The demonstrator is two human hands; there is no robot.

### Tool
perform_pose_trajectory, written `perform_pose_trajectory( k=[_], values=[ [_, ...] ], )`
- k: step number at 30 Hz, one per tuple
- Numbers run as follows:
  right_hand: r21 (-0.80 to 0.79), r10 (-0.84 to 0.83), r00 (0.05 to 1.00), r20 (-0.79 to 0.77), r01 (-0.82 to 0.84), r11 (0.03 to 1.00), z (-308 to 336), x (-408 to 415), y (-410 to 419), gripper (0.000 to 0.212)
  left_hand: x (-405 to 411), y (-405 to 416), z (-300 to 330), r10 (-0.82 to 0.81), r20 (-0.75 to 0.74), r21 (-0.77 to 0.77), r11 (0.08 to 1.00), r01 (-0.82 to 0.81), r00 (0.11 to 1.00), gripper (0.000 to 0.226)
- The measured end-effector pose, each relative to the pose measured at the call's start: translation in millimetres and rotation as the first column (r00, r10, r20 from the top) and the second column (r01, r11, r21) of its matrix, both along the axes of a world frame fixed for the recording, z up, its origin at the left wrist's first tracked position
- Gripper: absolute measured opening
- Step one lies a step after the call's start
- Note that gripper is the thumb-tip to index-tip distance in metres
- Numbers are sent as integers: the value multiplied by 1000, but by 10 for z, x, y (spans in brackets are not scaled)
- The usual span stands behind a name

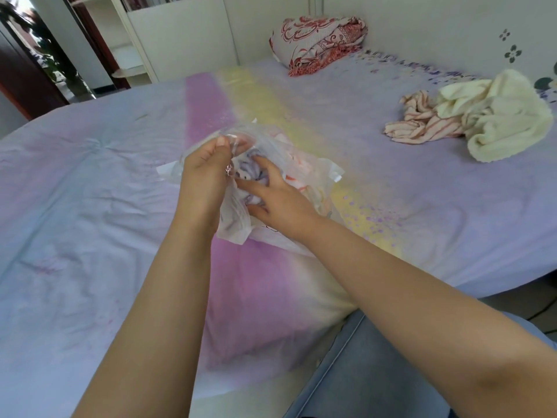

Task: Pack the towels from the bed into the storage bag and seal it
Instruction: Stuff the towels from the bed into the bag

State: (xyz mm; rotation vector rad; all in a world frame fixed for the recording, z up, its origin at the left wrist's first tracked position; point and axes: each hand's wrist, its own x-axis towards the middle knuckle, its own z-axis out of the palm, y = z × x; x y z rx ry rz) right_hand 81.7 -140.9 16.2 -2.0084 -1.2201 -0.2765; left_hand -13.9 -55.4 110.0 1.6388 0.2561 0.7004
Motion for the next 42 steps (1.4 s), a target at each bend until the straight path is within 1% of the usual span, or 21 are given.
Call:
perform_pose_trajectory(
  k=[3,6,7,9,12,14,16,17,20,22,26,28,30,32,33,35,36,38,40,41,42],
  values=[
    [-152,-65,996,-60,55,987,1,96,131,33,3,-57,-79,-43,-39,9,999,44,998,30],
    [-214,-127,981,-144,94,972,111,177,226,32,49,-122,-101,-36,-13,-50,998,35,999,30],
    [-198,-107,979,-176,72,978,127,200,212,33,89,-137,-107,-21,-5,-67,998,20,1000,30],
    [-89,0,967,-253,-23,996,130,186,83,43,176,-147,-145,4,0,-88,996,-4,1000,30],
    [15,112,926,-360,-114,993,57,72,-323,57,325,-187,-238,-34,36,-110,993,38,999,28],
    [74,69,945,-321,-47,996,-107,13,-662,44,432,-264,-275,-40,61,-101,994,46,997,27],
    [199,-95,964,-247,146,969,-280,12,-1010,23,571,-365,-321,-40,67,-141,989,49,997,26],
    [248,-197,945,-261,263,932,-336,53,-1171,22,652,-415,-347,-43,62,-157,986,52,997,27],
    [252,-471,797,-379,578,776,-381,399,-1551,22,841,-580,-401,-72,36,-162,984,77,997,29],
    [175,-601,702,-383,694,698,-401,803,-1773,19,957,-659,-423,-72,30,-180,981,76,997,30],
    [-129,-804,504,-317,817,563,-415,1590,-2190,36,1168,-738,-428,-47,15,-183,982,48,999,29],
    [-168,-837,445,-319,842,512,-422,1918,-2385,48,1264,-754,-447,-30,20,-178,983,33,999,29],
    [-209,-856,361,-369,865,455,-422,2188,-2542,58,1330,-770,-465,-1,21,-177,984,5,1000,31],
    [-347,-901,325,-288,841,415,-455,2324,-2656,45,1363,-783,-499,11,12,-181,983,-9,1000,29],
    [-364,-903,330,-275,834,415,-459,2331,-2686,37,1373,-783,-521,11,9,-187,982,-9,1000,27],
    [-368,-911,350,-216,836,408,-435,2228,-2633,32,1368,-792,-546,14,8,-190,982,-12,1000,25],
    [-335,-899,376,-226,836,434,-414,2130,-2565,34,1357,-796,-551,17,11,-185,983,-15,1000,25],
    [-423,-853,458,-251,741,522,-274,1840,-2354,45,1321,-815,-546,10,14,-176,984,-7,1000,26],
    [-622,-746,618,-248,489,612,-57,1445,-2118,46,1253,-827,-525,-4,8,-171,985,5,1000,30],
    [-691,-654,701,-285,323,647,84,1188,-2021,41,1216,-826,-518,-9,1,-172,985,9,1000,31],
    [-710,-528,764,-371,133,691,225,925,-1948,32,1185,-818,-514,-13,-10,-175,985,11,1000,31]
  ],
)
